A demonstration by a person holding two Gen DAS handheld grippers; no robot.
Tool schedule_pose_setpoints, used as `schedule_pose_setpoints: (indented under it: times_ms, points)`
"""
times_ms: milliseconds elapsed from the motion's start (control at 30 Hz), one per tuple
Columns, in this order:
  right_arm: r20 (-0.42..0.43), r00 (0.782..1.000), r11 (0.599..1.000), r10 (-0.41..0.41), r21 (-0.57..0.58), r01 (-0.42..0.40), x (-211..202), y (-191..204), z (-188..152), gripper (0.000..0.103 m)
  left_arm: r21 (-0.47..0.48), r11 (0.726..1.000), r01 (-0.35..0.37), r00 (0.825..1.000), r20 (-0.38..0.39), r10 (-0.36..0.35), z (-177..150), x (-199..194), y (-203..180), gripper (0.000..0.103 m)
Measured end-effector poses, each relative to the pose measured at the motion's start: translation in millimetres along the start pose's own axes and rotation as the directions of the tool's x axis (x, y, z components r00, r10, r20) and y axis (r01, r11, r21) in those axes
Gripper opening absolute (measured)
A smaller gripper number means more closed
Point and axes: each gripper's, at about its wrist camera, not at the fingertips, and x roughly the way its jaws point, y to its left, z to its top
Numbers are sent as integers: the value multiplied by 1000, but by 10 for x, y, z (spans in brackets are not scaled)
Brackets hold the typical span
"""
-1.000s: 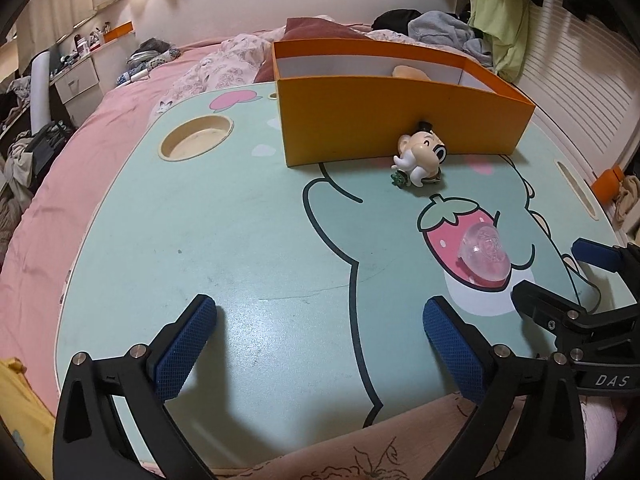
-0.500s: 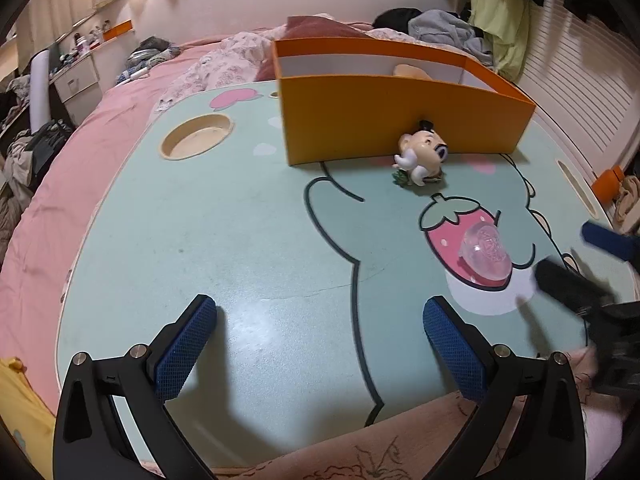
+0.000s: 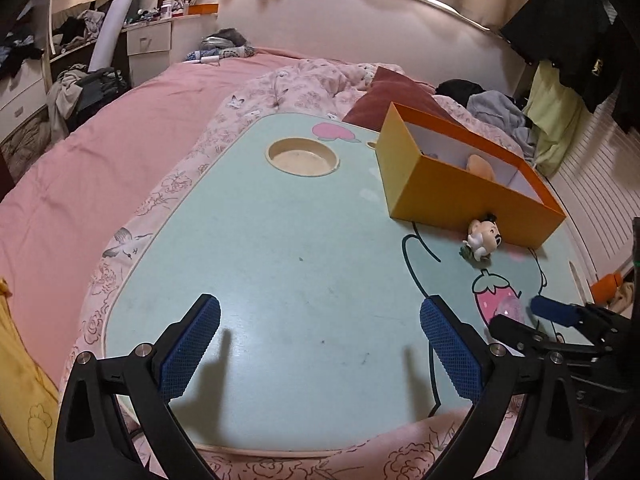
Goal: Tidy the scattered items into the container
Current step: 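Grasp the clear pink heart-shaped gel item with the right gripper, then grasp the white cartoon figurine with left while right holds the heart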
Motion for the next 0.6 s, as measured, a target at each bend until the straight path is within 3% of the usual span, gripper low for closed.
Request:
schedule_pose_setpoints:
  times_ms: [133,300,433,600]
  points:
    - [7,1000,1000,-5,-7,5,16,5,-34,38,29,1000,3,1000,3,-3,-21,-15,-63,100]
    - [40,999,998,32,60,-34,-65,-109,-116,37,55,998,28,1000,7,-29,-39,-68,-122,100]
    - [113,993,985,39,163,-57,-228,-315,-188,37,94,992,83,996,-20,-82,-8,-54,-233,99]
    - [138,990,979,24,197,-51,-316,-374,-274,37,228,965,132,991,-31,-128,153,13,-609,98]
